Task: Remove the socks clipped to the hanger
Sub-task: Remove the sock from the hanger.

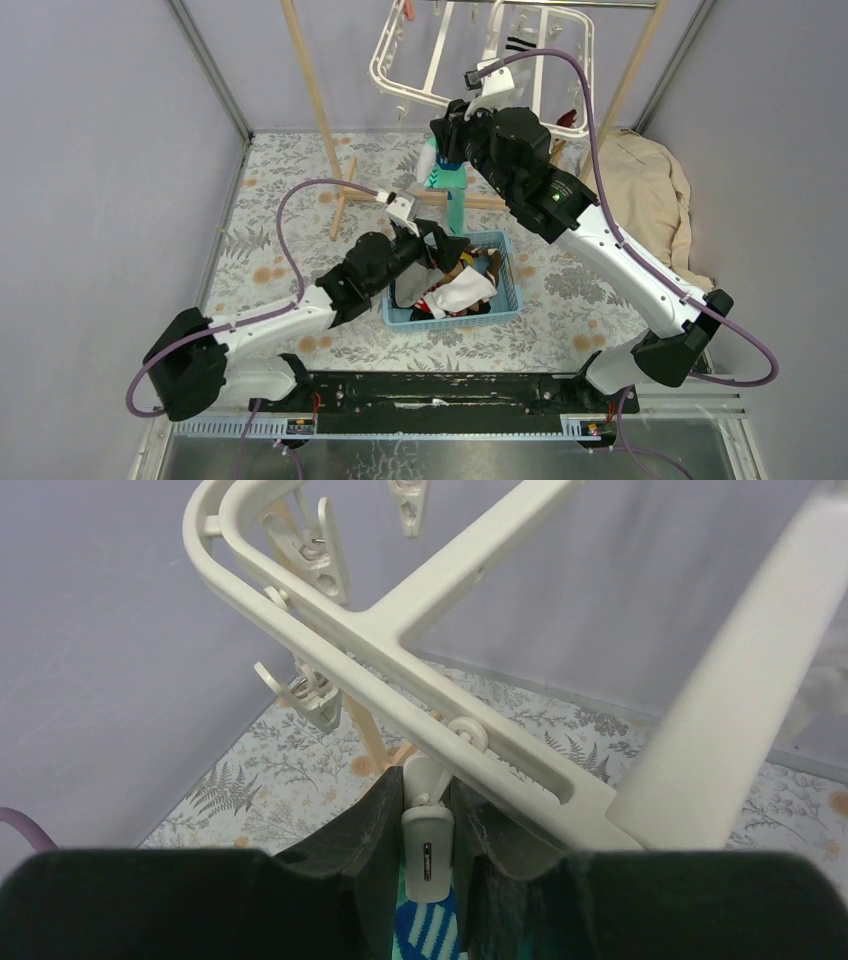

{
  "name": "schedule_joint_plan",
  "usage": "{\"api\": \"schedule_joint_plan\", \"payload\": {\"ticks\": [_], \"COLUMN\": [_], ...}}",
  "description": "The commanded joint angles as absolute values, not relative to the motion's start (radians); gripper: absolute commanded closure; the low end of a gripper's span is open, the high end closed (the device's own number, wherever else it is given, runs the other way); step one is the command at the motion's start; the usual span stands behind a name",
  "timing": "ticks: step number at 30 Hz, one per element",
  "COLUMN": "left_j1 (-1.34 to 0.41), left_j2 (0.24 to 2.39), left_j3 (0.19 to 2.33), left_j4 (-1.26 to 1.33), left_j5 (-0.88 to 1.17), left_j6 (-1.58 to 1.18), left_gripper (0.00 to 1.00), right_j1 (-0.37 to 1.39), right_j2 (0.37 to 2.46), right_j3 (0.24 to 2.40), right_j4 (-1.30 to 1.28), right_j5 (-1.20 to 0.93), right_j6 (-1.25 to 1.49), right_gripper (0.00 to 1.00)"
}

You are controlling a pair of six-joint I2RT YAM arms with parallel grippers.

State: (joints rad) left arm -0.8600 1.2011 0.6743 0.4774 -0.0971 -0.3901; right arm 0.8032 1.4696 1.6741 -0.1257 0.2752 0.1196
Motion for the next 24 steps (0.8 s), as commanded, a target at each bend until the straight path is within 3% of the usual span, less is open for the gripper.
{"api": "schedule_joint_plan", "payload": {"ticks": [1, 10, 19, 23, 24], "left_j1": [-0.917, -0.994, -0.994, -0.992, -0.991], "left_j2": [1.282, 1.511, 1.659, 1.651, 1.647], "left_j3": [0.673, 0.757, 0.911, 0.912, 0.913], "left_j4": [0.725, 0.901, 0.922, 0.907, 0.895], "left_j5": [-0.28, -0.663, -0.786, -0.756, -0.755], "left_j6": [-0.365, -0.321, -0.247, -0.226, -0.224], "left_gripper": [0.01, 0.01, 0.03, 0.35, 0.49], "right_j1": [0.81, 0.81, 0.81, 0.81, 0.81], "right_j2": [1.473, 1.455, 1.426, 1.41, 1.407], "right_j3": [1.732, 1.737, 1.722, 1.702, 1.696], "right_j4": [-0.12, -0.138, -0.147, -0.139, -0.136], "right_j5": [0.266, 0.264, 0.263, 0.262, 0.262], "right_j6": [0.155, 0.175, 0.181, 0.179, 0.179], "right_gripper": [0.71, 0.71, 0.71, 0.71, 0.7]}}
